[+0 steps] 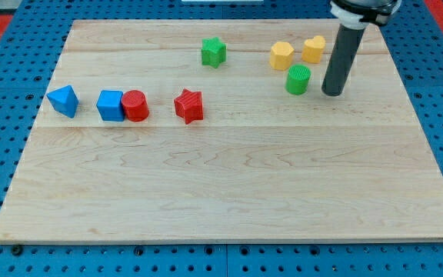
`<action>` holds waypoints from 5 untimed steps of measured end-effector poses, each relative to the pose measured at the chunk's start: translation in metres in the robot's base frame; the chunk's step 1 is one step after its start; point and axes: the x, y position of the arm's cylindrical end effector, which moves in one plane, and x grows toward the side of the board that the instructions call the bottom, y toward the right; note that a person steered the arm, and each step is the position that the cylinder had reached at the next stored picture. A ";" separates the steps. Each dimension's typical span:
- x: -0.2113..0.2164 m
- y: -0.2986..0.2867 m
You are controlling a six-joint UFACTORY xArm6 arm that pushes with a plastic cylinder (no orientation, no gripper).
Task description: Push the green circle up and left
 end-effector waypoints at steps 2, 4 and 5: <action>-0.014 -0.152; -0.044 -0.067; -0.050 -0.055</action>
